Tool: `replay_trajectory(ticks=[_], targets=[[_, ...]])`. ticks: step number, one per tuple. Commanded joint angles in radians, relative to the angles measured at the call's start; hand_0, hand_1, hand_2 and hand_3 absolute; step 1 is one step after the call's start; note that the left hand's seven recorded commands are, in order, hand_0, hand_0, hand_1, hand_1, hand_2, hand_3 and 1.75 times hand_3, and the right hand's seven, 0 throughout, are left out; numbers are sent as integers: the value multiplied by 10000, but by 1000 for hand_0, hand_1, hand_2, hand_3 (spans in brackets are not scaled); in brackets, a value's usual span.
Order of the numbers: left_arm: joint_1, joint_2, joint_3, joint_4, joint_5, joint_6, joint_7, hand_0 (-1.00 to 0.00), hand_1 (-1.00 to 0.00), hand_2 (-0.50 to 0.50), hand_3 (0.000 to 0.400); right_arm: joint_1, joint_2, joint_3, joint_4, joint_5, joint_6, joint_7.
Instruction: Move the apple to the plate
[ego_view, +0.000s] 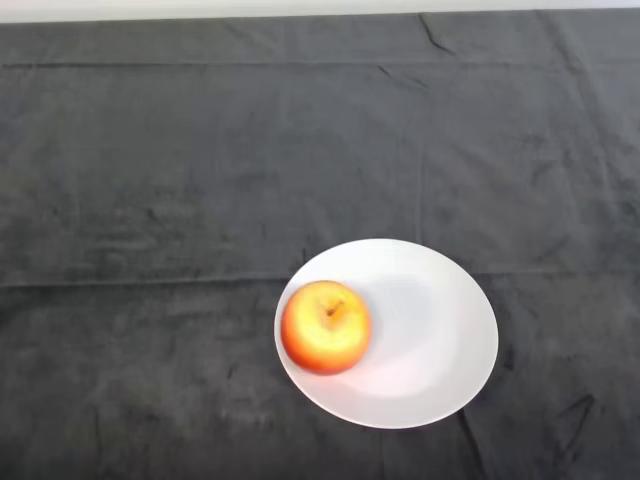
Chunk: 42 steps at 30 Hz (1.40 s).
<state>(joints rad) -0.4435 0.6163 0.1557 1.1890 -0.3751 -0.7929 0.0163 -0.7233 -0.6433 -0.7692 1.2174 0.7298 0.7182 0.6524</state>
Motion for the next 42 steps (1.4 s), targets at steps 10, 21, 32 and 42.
replay_trajectory(ticks=[10,21,32,42], targets=[[538,970,1332,437,-866,45,-507,0,0,0,0,-112,-232,-149,5,168,-39,66],[725,1164,2526,526,-1713,417,-922,0,0,0,0,-119,-239,-149,21,164,-39,74],[457,990,3180,476,-2084,718,-1141,0,0,0,0,-124,-244,-149,35,161,-39,81],[403,909,3538,428,-2181,796,-1473,0,0,0,0,-127,-247,-149,43,157,-40,86]])
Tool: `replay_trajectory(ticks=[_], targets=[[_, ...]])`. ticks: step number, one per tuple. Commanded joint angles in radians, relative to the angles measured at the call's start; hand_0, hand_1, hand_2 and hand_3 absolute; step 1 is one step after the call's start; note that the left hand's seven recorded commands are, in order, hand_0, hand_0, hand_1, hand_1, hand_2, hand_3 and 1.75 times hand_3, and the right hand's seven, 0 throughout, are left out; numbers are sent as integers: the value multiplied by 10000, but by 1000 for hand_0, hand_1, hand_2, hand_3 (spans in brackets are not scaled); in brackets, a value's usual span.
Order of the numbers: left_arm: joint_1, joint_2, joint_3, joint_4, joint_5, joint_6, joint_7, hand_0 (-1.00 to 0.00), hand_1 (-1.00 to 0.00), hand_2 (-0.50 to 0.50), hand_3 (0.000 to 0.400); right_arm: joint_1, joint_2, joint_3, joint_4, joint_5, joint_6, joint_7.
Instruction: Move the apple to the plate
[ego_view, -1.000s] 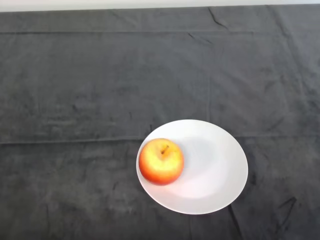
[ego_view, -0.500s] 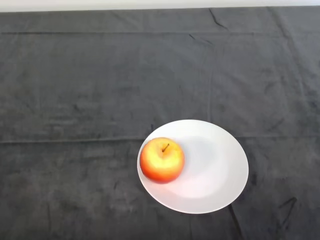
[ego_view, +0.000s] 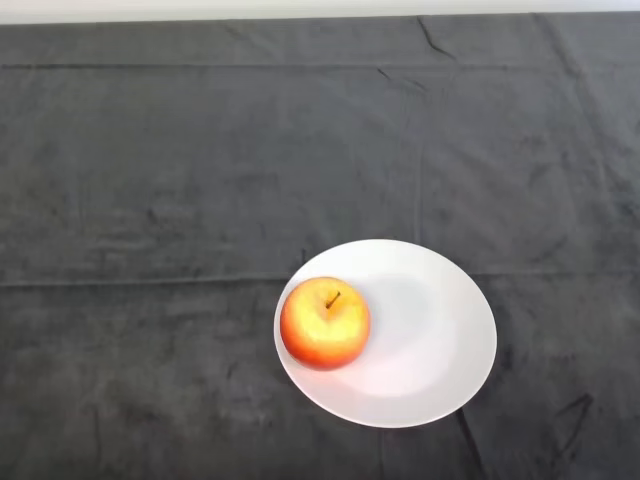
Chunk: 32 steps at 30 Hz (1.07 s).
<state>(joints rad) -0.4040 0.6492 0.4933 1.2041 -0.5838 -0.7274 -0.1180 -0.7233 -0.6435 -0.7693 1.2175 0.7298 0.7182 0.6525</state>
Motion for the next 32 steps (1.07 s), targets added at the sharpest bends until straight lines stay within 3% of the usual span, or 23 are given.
replay_trajectory(ticks=[1,32], targets=[[9,576,184,276,-90,141,-152,0,0,0,0,-127,-245,-149,43,157,-40,86],[-73,488,566,307,398,158,-333,0,0,0,0,-132,-249,-150,55,148,-43,95]])
